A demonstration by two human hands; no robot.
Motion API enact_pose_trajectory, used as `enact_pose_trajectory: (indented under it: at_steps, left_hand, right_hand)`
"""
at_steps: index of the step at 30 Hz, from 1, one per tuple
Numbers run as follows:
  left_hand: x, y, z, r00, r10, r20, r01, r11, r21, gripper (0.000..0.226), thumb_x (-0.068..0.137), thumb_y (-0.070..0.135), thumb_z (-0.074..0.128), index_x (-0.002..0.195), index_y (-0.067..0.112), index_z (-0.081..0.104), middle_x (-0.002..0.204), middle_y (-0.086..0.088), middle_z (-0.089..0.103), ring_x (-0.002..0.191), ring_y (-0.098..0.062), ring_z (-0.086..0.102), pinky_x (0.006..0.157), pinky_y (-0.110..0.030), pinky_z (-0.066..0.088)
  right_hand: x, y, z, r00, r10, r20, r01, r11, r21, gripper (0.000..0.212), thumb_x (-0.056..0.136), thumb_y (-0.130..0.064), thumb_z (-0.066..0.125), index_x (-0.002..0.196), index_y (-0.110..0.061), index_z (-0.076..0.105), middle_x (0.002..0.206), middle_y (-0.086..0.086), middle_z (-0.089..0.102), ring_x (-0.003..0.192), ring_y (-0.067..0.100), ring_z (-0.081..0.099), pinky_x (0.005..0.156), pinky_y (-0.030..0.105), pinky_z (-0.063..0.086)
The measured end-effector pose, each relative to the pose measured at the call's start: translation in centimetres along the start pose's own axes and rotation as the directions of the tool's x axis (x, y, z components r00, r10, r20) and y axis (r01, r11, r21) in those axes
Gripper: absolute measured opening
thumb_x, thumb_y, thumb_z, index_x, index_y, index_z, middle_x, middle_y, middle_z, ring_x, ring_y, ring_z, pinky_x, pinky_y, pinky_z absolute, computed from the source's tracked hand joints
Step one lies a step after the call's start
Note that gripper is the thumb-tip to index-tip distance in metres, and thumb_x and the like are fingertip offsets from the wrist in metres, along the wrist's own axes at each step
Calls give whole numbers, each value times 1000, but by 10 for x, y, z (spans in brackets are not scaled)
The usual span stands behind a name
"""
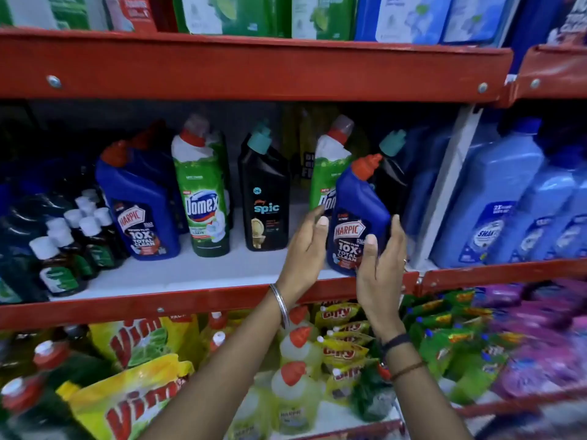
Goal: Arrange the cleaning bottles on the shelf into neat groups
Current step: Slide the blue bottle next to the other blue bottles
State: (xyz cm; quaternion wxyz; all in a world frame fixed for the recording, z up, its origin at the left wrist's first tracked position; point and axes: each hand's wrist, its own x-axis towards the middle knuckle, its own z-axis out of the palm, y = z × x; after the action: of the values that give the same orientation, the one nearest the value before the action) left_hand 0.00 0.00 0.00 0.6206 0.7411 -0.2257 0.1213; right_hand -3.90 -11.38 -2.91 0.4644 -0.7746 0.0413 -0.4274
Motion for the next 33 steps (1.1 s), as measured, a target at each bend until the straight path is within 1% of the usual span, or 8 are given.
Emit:
enact_pose_trajectory:
  at_steps: [2, 4, 7, 11, 17, 21, 26, 33]
  left_hand:
    - [5, -1, 5, 994, -98, 53, 100, 994, -45, 37, 102, 28, 31, 134, 17, 45, 120, 11, 53, 98, 23, 49, 80, 4, 37]
    - [6, -9, 10, 984, -152, 94, 159, 984, -76, 35, 101, 33, 31, 129, 22, 49, 121, 7, 57, 104, 14, 54, 88, -11, 44]
    - [7, -19, 15, 966, -224, 129, 234, 970, -70, 26, 99, 38, 36, 121, 34, 49, 121, 5, 60, 110, -2, 58, 96, -27, 49]
    - [10, -19, 14, 980, -169, 100, 174, 984, -34, 28, 97, 17, 48, 124, 16, 48, 112, 0, 61, 94, 4, 58, 81, -15, 52]
    - [2, -10, 2, 990, -128, 54, 128, 992, 0, 35, 92, 11, 56, 126, 11, 49, 112, 0, 61, 90, 5, 59, 71, -7, 52]
    - [-5, -5, -20, 993, -111, -28, 112, 993, 24, 36, 90, 11, 58, 125, 12, 50, 116, -3, 63, 95, -6, 61, 73, -10, 52]
    - [-12, 0, -65, 989, -84, -119, 91, 994, 55, 40, 88, 6, 58, 126, 17, 49, 117, -3, 64, 100, -17, 64, 85, -36, 57]
    - [-33, 0, -143, 964, -53, -261, 77, 994, 83, 41, 88, 5, 57, 126, 16, 51, 112, -1, 64, 96, -9, 64, 82, -32, 57]
  right_hand:
    - [2, 5, 1, 998, 55, 26, -55, 998, -2, 59, 97, -37, 41, 148, -13, 21, 153, 11, 28, 140, 15, 26, 113, 27, 23]
    - [1, 12, 2, 995, 86, 59, -85, 996, -9, 55, 96, -29, 48, 143, -10, 27, 144, 14, 34, 132, 17, 33, 110, 32, 30]
    - [3, 18, 2, 991, 112, 67, -113, 994, 6, 49, 96, -26, 49, 140, -10, 35, 131, 11, 39, 115, 5, 35, 97, 16, 28]
    - [8, 23, -1, 991, 124, 55, -127, 990, 64, 44, 94, -25, 54, 134, -11, 44, 124, 5, 45, 115, 15, 47, 95, 27, 40]
    - [7, 25, -4, 979, 181, 92, -194, 967, 164, 40, 89, -25, 61, 127, -23, 50, 128, 7, 57, 117, 22, 57, 98, 45, 50]
    - [-2, 6, 6, 980, 153, 128, -179, 957, 229, 39, 89, -21, 61, 127, -19, 52, 126, 7, 58, 113, 18, 59, 95, 41, 52]
    - [-8, -25, 33, 965, 123, 230, -193, 930, 314, 38, 88, -17, 63, 125, -19, 54, 123, 7, 63, 110, 14, 62, 92, 38, 54]
    - [-26, -71, 88, 935, 44, 353, -192, 898, 397, 32, 86, -14, 67, 115, -22, 58, 113, 9, 68, 102, 12, 66, 83, 23, 56]
